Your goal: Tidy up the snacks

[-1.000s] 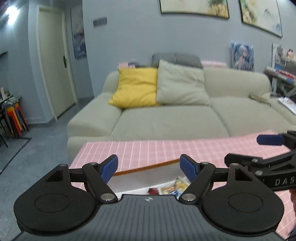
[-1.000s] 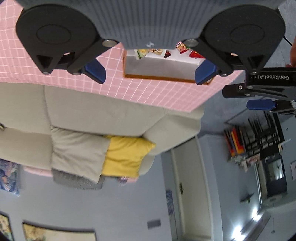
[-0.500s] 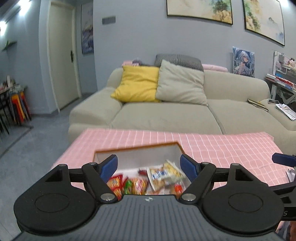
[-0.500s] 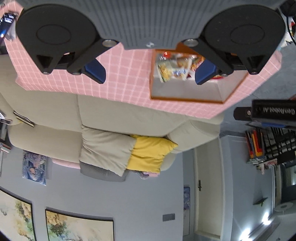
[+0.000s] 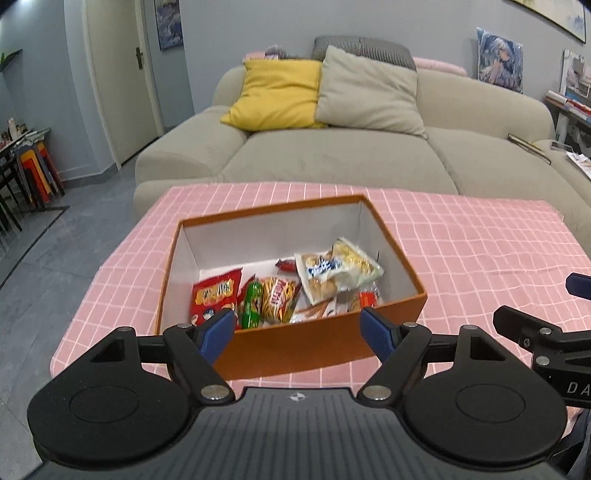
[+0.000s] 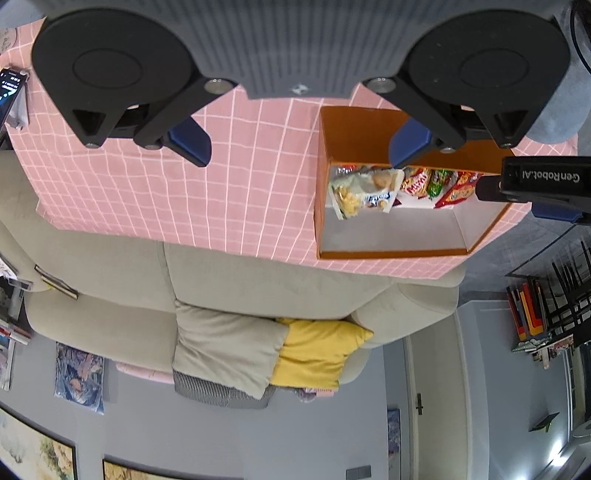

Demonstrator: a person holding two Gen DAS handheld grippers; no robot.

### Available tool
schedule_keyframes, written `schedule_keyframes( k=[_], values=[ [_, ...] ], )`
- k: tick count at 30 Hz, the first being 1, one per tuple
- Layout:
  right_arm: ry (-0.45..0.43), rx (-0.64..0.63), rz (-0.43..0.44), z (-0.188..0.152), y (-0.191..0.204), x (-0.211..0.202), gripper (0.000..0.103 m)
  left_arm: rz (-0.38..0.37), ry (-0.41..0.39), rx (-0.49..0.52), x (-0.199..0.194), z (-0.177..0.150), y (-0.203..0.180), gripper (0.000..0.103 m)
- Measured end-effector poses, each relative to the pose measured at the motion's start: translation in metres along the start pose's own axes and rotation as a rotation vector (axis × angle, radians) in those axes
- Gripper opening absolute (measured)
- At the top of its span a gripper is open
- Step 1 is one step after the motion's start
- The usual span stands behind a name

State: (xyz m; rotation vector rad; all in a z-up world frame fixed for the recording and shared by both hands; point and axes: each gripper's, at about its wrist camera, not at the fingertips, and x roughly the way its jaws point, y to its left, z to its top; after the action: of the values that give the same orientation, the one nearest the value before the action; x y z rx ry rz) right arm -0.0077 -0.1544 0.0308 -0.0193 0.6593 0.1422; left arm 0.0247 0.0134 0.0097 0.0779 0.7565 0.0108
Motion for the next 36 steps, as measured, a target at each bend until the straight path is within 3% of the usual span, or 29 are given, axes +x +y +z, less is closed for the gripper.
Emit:
schedule_keyframes(
  k=[12, 36],
  values=[
    [0.014, 0.026, 0.000, -0.0004, -0.0040, 0.0061, 0.099, 0.011, 0.038, -0.014, 0.0002, -0.0004, 0.0003, 0.090],
    [0.007, 0.012, -0.005, 0.0010, -0.0013, 0.0026, 0.099, 0.023, 0.036, -0.025, -0.0051, 0.0041, 0.0005, 0.090]
  ],
)
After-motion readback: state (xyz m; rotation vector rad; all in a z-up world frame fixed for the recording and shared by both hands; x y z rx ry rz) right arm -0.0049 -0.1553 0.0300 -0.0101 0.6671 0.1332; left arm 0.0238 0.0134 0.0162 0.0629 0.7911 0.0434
